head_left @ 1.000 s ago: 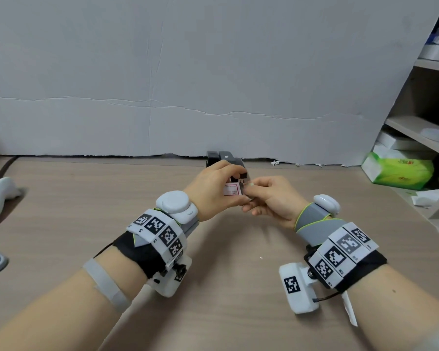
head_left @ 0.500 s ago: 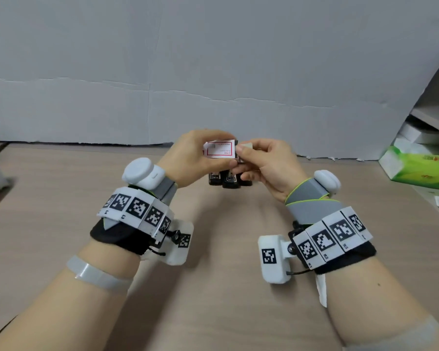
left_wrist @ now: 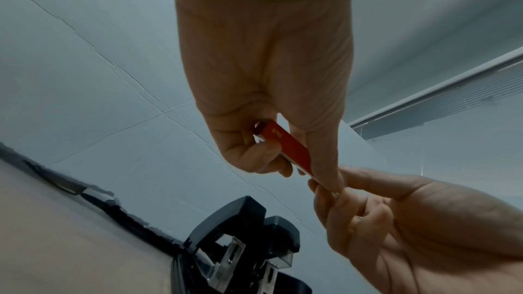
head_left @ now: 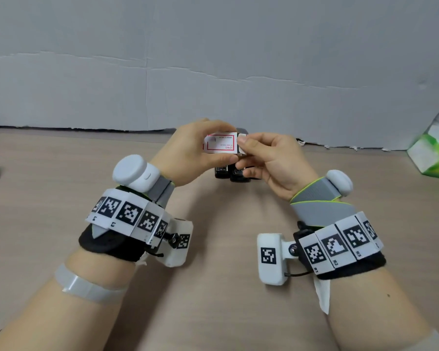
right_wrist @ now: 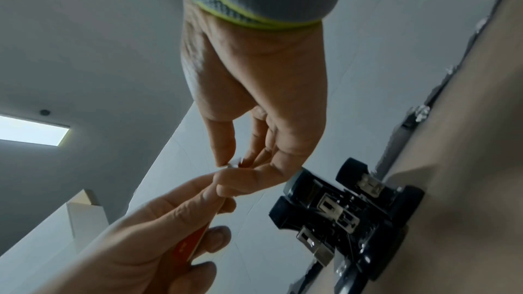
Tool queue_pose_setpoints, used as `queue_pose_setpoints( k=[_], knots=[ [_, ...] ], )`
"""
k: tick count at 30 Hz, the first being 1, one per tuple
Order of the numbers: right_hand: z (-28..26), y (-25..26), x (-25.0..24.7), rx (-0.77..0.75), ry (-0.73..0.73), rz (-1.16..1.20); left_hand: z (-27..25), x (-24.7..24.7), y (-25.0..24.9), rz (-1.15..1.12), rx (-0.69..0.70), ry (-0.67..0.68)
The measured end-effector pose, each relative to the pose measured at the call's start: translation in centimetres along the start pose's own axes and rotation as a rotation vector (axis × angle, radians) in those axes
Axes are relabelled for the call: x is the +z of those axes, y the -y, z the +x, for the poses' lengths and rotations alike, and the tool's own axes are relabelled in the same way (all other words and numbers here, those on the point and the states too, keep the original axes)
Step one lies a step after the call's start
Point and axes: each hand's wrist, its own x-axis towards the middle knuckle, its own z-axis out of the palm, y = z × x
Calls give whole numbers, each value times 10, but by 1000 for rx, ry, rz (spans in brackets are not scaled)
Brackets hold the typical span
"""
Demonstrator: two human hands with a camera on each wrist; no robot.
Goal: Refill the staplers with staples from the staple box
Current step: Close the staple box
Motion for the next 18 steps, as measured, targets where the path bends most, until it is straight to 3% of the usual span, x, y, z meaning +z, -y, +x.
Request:
queue_pose_setpoints(
  k=[18],
  knots=[
    [-1,-3,-4,65,20,29,-4,3,-2,5,-40,47]
  ],
)
